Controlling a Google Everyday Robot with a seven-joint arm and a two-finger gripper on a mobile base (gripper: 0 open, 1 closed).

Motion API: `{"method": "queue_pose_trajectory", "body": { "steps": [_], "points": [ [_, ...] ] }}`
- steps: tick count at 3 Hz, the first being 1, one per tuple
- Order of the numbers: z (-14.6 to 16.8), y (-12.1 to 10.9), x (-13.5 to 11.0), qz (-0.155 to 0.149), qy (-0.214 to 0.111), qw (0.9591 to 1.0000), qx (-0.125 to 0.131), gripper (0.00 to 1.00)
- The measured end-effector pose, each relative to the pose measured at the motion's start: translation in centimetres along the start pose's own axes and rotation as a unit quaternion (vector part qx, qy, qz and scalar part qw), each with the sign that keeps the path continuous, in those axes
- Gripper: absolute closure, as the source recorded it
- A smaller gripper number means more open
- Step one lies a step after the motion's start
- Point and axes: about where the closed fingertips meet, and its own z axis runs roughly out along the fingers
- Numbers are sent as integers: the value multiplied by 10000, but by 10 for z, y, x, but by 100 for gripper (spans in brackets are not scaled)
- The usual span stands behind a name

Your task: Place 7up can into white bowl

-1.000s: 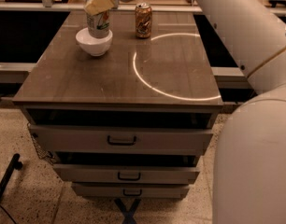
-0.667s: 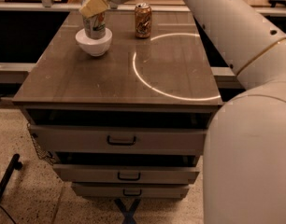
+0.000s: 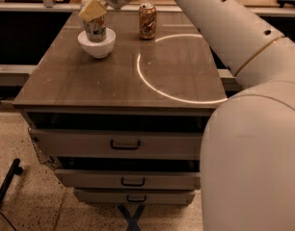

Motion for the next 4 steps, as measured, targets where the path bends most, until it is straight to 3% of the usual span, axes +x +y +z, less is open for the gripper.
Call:
{"method": "queue_pose_trajectory", "body": {
  "steps": [1,4],
  "points": [
    [7,-4,3,-47,27,10000,54,100],
    [33,-7,27,123,384,9991,-112,28]
  ]
}}
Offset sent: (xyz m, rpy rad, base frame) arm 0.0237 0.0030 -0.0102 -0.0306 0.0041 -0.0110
